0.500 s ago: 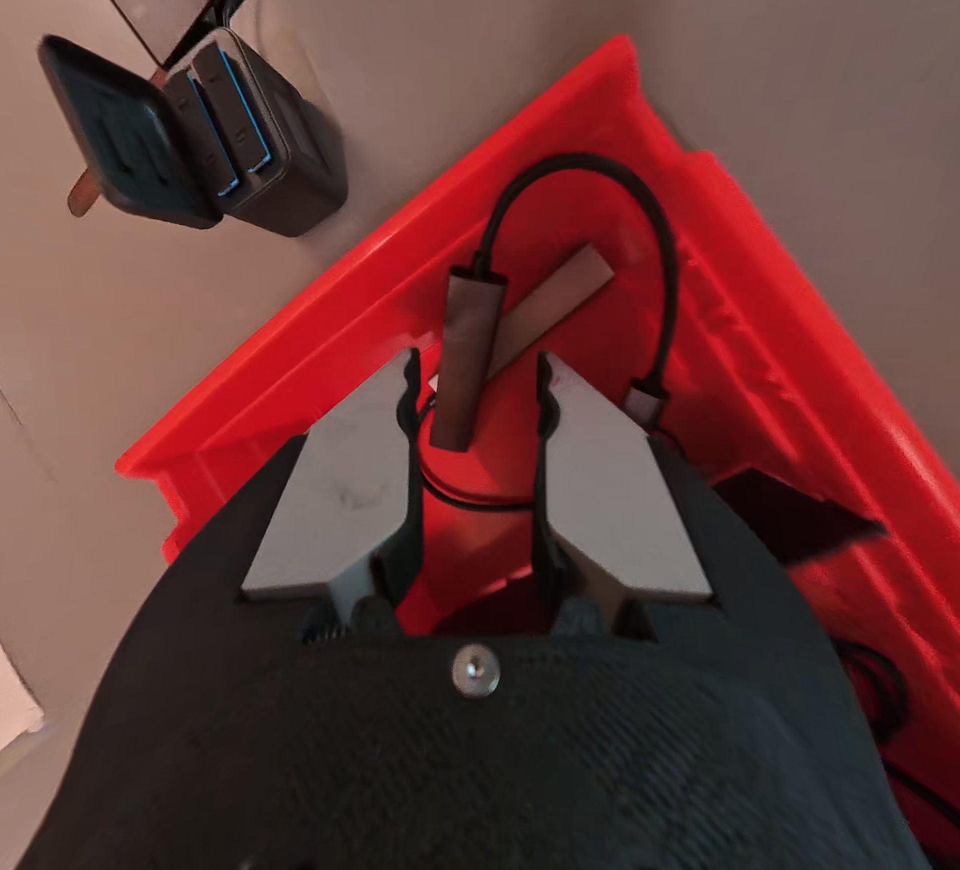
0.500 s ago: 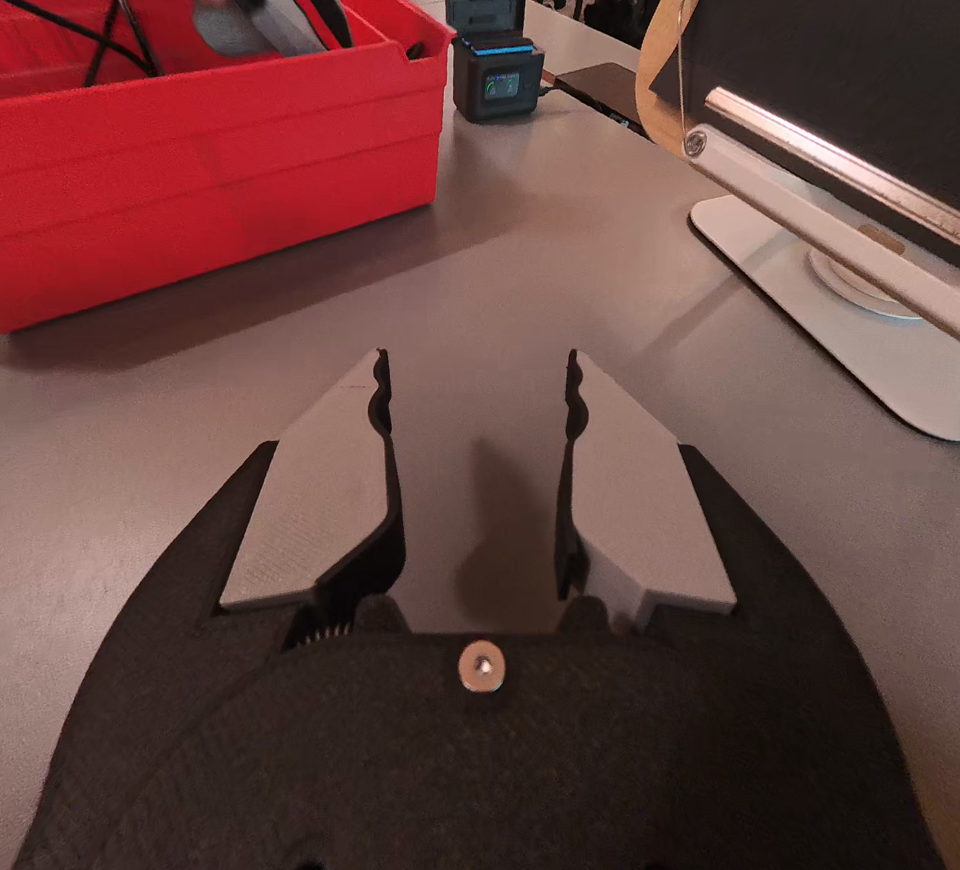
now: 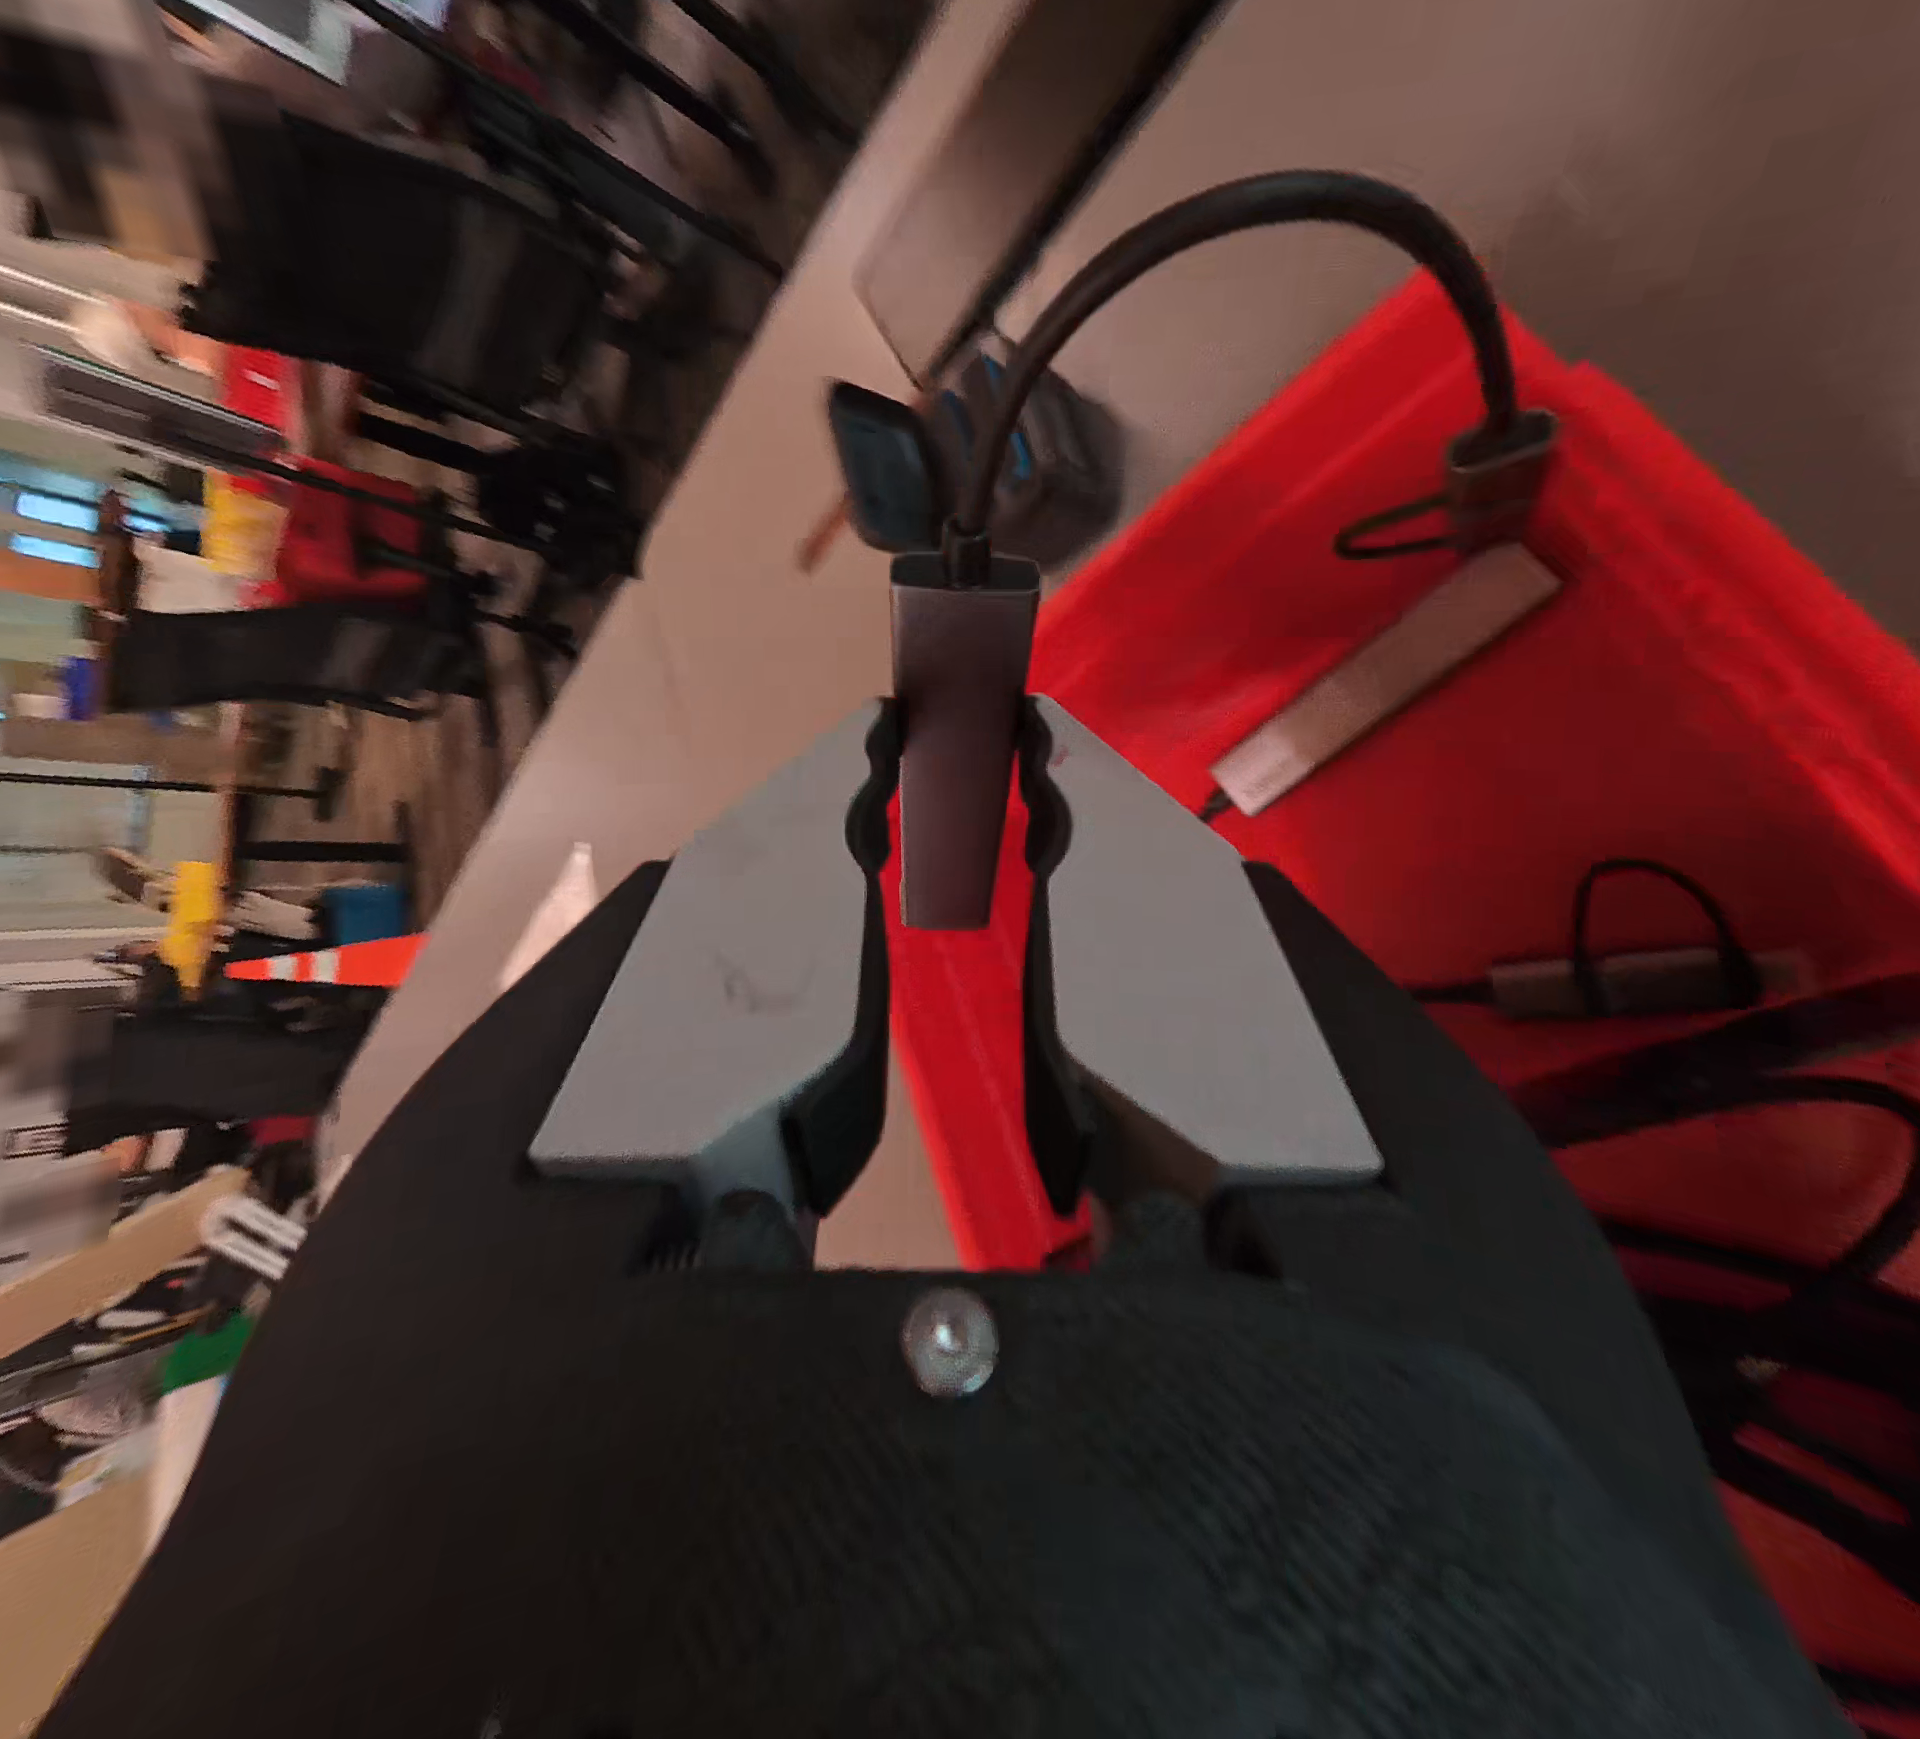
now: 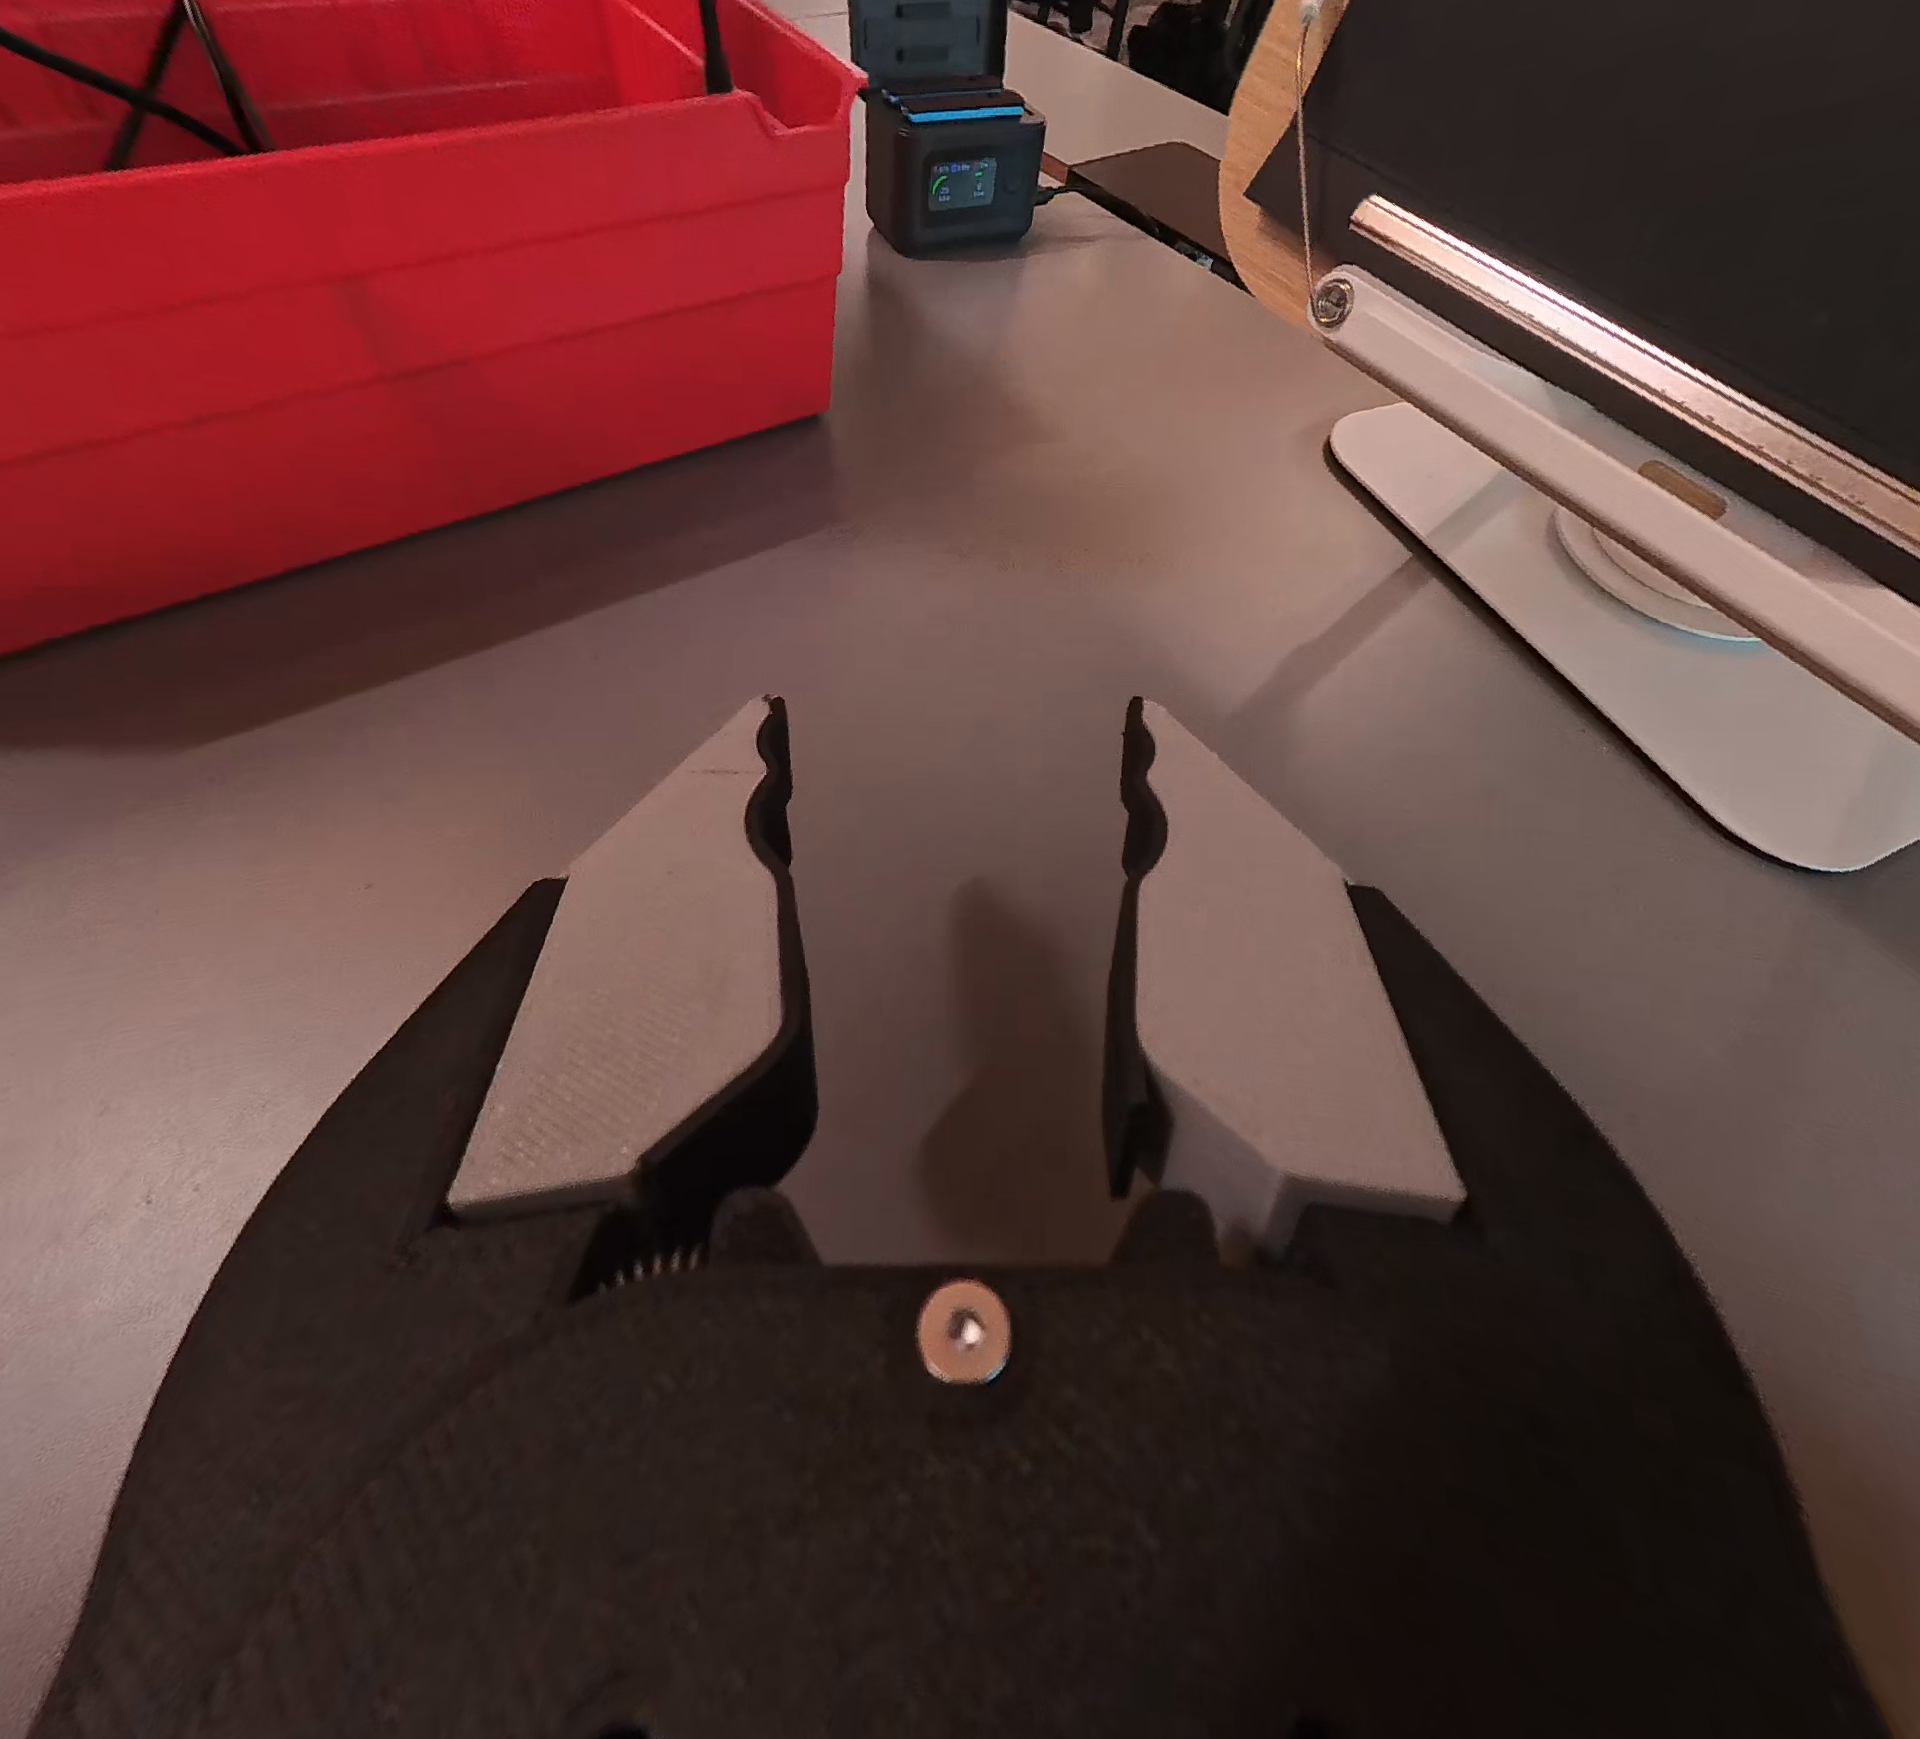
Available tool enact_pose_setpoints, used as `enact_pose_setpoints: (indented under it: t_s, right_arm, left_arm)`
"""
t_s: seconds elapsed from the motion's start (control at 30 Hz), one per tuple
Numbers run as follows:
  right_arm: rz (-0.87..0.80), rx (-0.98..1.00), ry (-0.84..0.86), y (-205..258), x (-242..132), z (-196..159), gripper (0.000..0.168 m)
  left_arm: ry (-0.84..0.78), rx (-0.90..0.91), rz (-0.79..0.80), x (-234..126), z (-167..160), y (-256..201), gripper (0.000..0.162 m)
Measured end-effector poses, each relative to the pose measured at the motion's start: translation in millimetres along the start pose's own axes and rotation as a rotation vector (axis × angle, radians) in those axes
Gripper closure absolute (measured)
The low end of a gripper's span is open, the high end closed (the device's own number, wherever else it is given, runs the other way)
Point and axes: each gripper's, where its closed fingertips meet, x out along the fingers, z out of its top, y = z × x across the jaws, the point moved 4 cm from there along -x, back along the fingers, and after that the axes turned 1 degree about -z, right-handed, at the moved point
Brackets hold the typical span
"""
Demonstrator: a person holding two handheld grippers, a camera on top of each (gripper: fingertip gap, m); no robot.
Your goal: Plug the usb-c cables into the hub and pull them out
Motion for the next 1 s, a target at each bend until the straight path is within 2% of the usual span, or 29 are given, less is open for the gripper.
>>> enact_pose_setpoints:
  t_s: [0.13, 0.2, 0.3, 0.4, 0.5, 0.63, 0.8, 0.93, 1.0]
  right_arm:
    - [0.007, 0.046, -0.026, -3.9, 0.0, 2.4, 0.107]
    - [0.020, 0.068, -0.047, -4.7, -1.3, 4.5, 0.106]
    - [0.051, 0.091, -0.092, -4.7, -6.0, 9.8, 0.102]
    - [0.174, 0.111, -0.214, 5.1, -19.7, 26.3, 0.095]
    - [0.360, 0.086, -0.419, 22.9, -50.0, 52.8, 0.094]
    - [0.447, 0.043, -0.551, 33.6, -81.0, 69.5, 0.103]
    - [0.512, 0.042, -0.519, 42.9, -80.9, 69.5, 0.107]
    - [0.593, 0.032, -0.446, 58.0, -72.4, 62.1, 0.110]
    - [0.563, 0.029, -0.405, 59.2, -64.3, 58.2, 0.107]
  left_arm:
    - [-0.167, 0.016, 0.121, -63.5, 35.0, 21.9, 0.141]
    - [-0.237, 0.012, 0.123, -90.7, 52.6, 18.8, 0.141]
    - [-0.325, 0.031, 0.067, -118.8, 75.8, -7.2, 0.141]
    - [-0.395, 0.059, 0.002, -134.8, 91.9, -47.8, 0.142]
    - [-0.444, 0.099, 0.001, -139.8, 97.8, -89.3, 0.141]
    - [-0.463, 0.135, 0.001, -127.6, 91.6, -136.9, 0.141]
    - [-0.438, 0.186, -0.029, -105.0, 84.9, -183.8, 0.141]
    - [-0.458, 0.242, 0.118, -100.5, 90.3, -194.7, 0.141]
    - [-0.520, 0.251, 0.186, -102.3, 94.4, -198.3, 0.142]
